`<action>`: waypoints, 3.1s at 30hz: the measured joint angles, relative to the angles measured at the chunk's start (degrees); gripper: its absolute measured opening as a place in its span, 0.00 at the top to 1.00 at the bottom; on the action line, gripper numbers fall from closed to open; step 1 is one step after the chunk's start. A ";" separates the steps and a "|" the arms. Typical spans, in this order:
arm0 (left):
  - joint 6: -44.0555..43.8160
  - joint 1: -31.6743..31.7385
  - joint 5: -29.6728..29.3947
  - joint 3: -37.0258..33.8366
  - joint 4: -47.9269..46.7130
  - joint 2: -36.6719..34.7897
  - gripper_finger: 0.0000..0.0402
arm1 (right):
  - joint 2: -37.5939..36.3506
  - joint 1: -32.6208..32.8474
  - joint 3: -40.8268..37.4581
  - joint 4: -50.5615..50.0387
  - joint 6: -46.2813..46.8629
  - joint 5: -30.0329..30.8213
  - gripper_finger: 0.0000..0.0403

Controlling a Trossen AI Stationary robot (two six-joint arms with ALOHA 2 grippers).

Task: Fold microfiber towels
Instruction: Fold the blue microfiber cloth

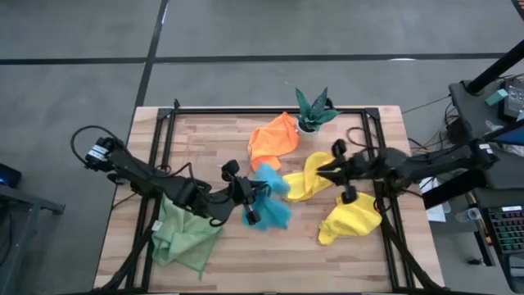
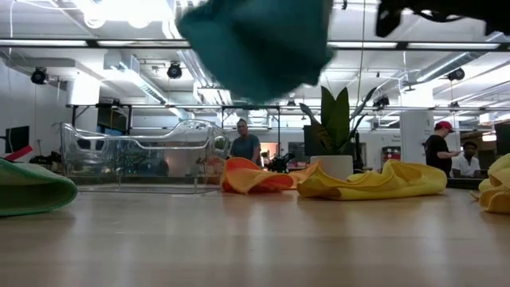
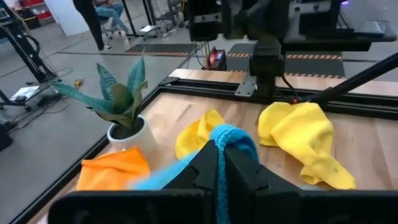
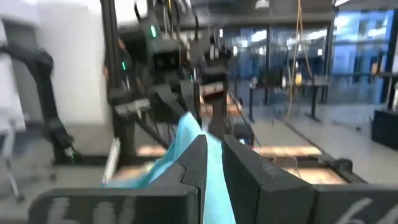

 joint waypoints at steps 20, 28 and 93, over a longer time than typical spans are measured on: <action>3.07 -0.24 -1.28 0.00 5.84 0.00 1.00 | 35.23 2.82 17.96 -0.96 -2.99 4.03 0.89; 4.55 0.00 -4.51 -0.24 2.45 -0.02 1.00 | 30.87 5.82 18.47 -1.21 -3.23 5.32 0.89; 4.55 -0.66 -3.89 -0.35 5.95 -0.04 1.00 | 31.47 11.42 28.45 -11.37 -7.32 18.23 0.97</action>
